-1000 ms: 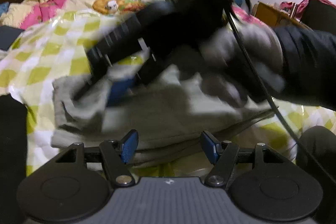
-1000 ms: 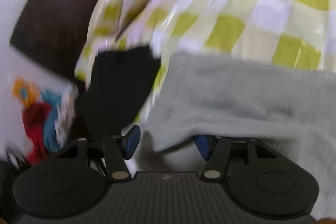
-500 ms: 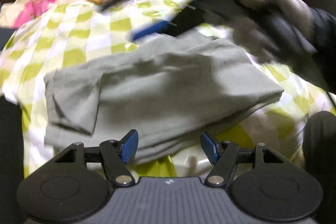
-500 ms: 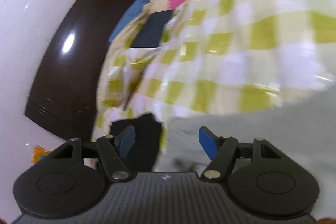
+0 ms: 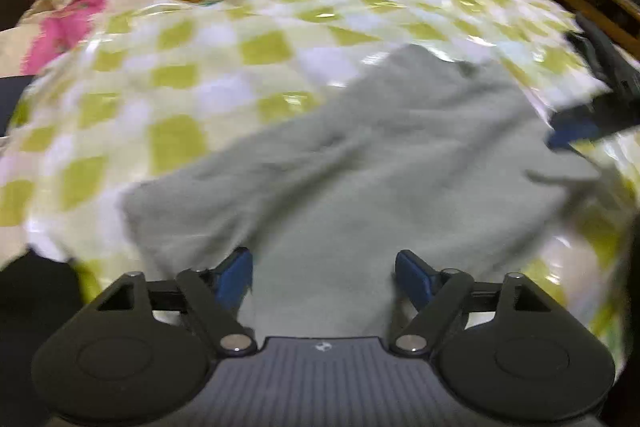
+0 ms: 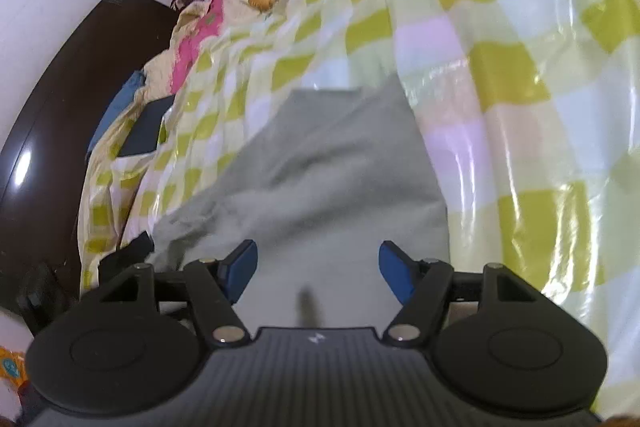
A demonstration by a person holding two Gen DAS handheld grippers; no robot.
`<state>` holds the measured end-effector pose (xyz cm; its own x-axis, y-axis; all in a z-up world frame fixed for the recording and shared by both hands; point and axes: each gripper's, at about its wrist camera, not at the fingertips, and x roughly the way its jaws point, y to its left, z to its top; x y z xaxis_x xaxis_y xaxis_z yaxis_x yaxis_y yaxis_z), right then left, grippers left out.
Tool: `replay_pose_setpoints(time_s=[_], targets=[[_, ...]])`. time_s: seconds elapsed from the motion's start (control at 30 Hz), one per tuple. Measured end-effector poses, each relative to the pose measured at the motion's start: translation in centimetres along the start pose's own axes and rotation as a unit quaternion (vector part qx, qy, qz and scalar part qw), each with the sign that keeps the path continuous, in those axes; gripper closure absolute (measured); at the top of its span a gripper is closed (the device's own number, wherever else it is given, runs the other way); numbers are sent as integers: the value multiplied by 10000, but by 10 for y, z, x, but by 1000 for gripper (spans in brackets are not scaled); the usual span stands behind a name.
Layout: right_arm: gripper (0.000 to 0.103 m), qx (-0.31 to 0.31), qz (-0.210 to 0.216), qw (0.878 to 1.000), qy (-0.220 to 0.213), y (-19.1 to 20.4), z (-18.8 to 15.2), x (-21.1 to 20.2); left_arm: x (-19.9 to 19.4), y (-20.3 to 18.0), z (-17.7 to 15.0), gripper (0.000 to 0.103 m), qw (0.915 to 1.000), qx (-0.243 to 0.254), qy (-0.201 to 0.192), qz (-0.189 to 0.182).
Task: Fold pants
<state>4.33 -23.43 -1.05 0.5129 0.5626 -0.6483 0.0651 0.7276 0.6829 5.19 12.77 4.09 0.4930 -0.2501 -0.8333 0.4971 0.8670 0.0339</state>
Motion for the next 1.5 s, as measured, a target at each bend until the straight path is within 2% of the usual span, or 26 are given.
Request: replay_pose_setpoints(time_s=[0.03, 0.07, 0.1, 0.13, 0.17, 0.23, 0.3, 0.37, 0.43, 0.5, 0.53, 0.63, 0.67, 0.73, 0.77, 0.83, 0.97, 1.03, 1.2, 1.33, 1.37, 1.4, 1.47, 1.5], targets=[[33, 34, 48, 10000, 44, -5, -1, 2, -1, 5, 1, 11, 9994, 94, 50, 323], [33, 54, 100, 9999, 68, -6, -2, 7, 3, 9, 1, 11, 9948, 252, 88, 983], [33, 49, 114, 9999, 63, -7, -3, 9, 6, 13, 1, 11, 9859, 373, 96, 1627], [33, 39, 128, 9999, 47, -7, -3, 7, 5, 17, 2, 11, 9776, 413, 18, 2065], [33, 46, 164, 9998, 33, -8, -3, 6, -2, 22, 3, 11, 9767, 283, -112, 2126], [34, 62, 215, 9997, 38, -11, -4, 2, -13, 27, 2, 11, 9815, -184, -326, 1876], [34, 113, 276, 9995, 82, -13, -5, 5, -19, 17, -2, 11, 9807, -326, -476, 1866], [34, 98, 355, 9992, 126, -16, -6, 4, -29, -3, -5, 11, 9820, -82, -761, 1728], [34, 122, 427, 9989, 176, -20, -5, 5, -34, -22, -2, 10, 9786, 257, -923, 1821], [34, 230, 560, 9979, 211, -26, -2, 6, -30, -27, 1, 10, 9768, 359, -798, 1955], [34, 280, 626, 9974, 219, -29, 0, 6, -29, -28, 3, 10, 9784, 277, -772, 1896], [34, 376, 1004, 9939, 264, -34, 3, 4, -31, -37, 9, 10, 9882, 101, -820, 1289], [37, 317, 1129, 9927, 268, -34, 3, 5, -30, -44, 7, 10, 9899, 102, -774, 1185], [42, 173, 863, 9957, 302, -37, 6, 7, -22, -58, 6, 10, 9932, 115, -601, 988], [50, 193, 798, 9962, 279, -43, 7, 4, -19, -64, 4, 10, 9945, 125, -541, 892], [49, 363, 846, 9956, 155, -55, 10, -9, -15, -76, 2, 10, 9963, 113, -478, 712], [43, 359, 649, 9971, -178, -72, 14, -32, -1, -97, 7, 10, 9986, 65, -400, 332], [44, 344, 478, 9982, -122, -79, 16, -27, 9, -108, 10, 10, 9991, 126, -358, 208], [41, 498, 1053, 9931, 151, -84, 24, 1, 25, -120, 12, 10, 9996, 196, -164, 130], [41, 461, 1860, 9807, 379, -73, 21, 6, 27, -118, 10, 10, 9998, 181, -43, 87], [41, 448, 1866, 9807, 371, -73, 20, 9, 28, -117, 10, 10, 9998, 177, -21, 74], [42, 435, 1691, 9838, 413, -75, 20, 15, 29, -117, 10, 10, 9998, 197, 11, 100], [61, 607, 1605, 9840, 469, -83, 22, 25, 32, -119, 11, 10, 9997, 223, 36, 120], [64, 825, 1678, 9814, 439, -87, 23, 29, 32, -120, 12, 10, 9996, 246, 19, 128]])
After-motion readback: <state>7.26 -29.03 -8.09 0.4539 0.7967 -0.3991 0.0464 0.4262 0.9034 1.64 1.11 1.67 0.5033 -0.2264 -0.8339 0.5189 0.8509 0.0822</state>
